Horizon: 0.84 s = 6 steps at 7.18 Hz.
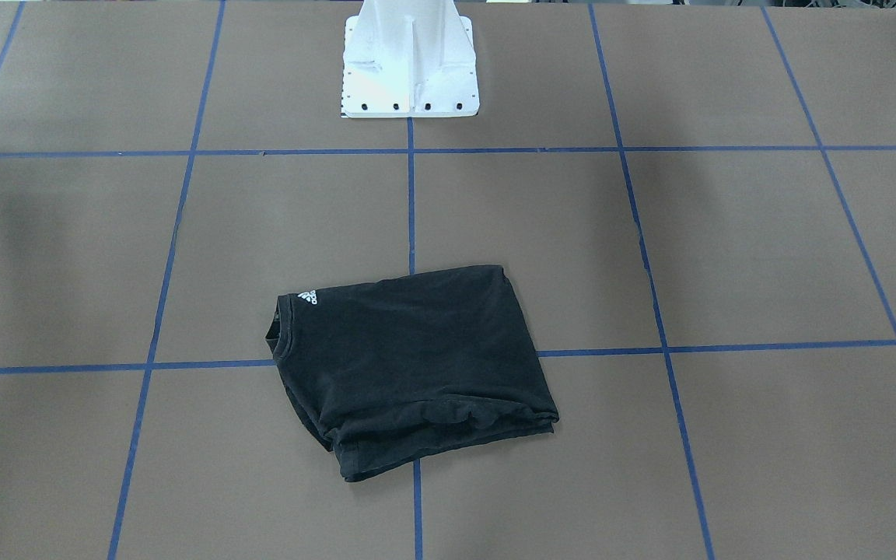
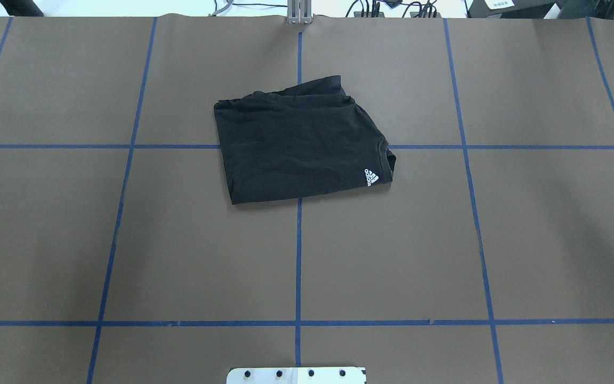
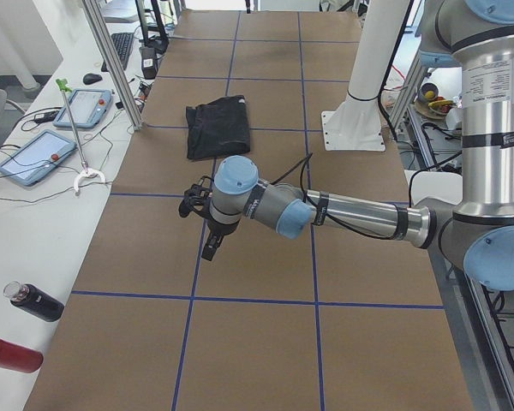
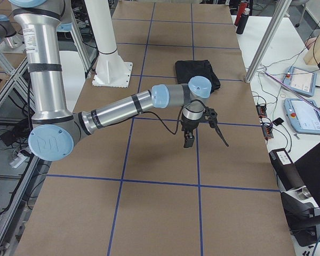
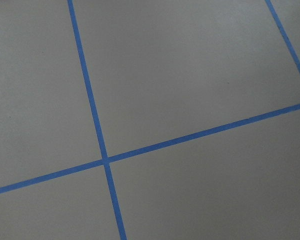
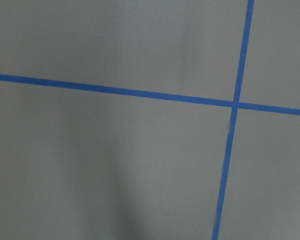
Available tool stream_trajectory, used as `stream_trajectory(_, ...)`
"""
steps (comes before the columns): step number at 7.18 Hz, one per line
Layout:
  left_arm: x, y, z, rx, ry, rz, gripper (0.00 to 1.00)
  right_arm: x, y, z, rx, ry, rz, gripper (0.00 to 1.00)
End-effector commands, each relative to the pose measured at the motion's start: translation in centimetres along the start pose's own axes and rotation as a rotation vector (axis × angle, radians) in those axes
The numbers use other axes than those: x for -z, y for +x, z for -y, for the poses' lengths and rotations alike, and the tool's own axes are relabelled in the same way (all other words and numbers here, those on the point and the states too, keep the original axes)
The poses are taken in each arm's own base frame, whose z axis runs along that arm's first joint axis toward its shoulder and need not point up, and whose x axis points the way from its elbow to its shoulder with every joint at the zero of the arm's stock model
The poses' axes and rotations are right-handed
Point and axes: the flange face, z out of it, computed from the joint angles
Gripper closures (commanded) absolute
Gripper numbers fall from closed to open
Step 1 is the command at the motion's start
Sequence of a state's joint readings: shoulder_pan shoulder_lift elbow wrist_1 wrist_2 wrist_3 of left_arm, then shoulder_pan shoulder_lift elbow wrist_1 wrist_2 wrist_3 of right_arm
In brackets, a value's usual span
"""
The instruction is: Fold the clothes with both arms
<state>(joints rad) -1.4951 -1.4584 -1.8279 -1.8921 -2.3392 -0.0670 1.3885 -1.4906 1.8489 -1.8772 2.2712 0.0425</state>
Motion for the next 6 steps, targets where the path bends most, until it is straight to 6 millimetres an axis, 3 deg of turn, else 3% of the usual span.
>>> stream_trajectory(1, 0.1, -0.7, -0.4, -0.040, -0.032, 0.002, 0.00, -2.8, 2.7, -1.2, 0.038, -0.058, -0.004, 0.00)
stream_trajectory(4, 0.5, -1.0, -0.3, -0.024, -0.031, 0.003, 0.00, -1.8, 5.2, -2.2, -0.022, -0.037, 0.023, 0.00)
stream_trajectory(6, 0.6, -0.9, -0.3, -0.028, -0.028, -0.002, 0.00, -1.7, 5.0, -1.9, -0.025, -0.035, 0.030, 0.00)
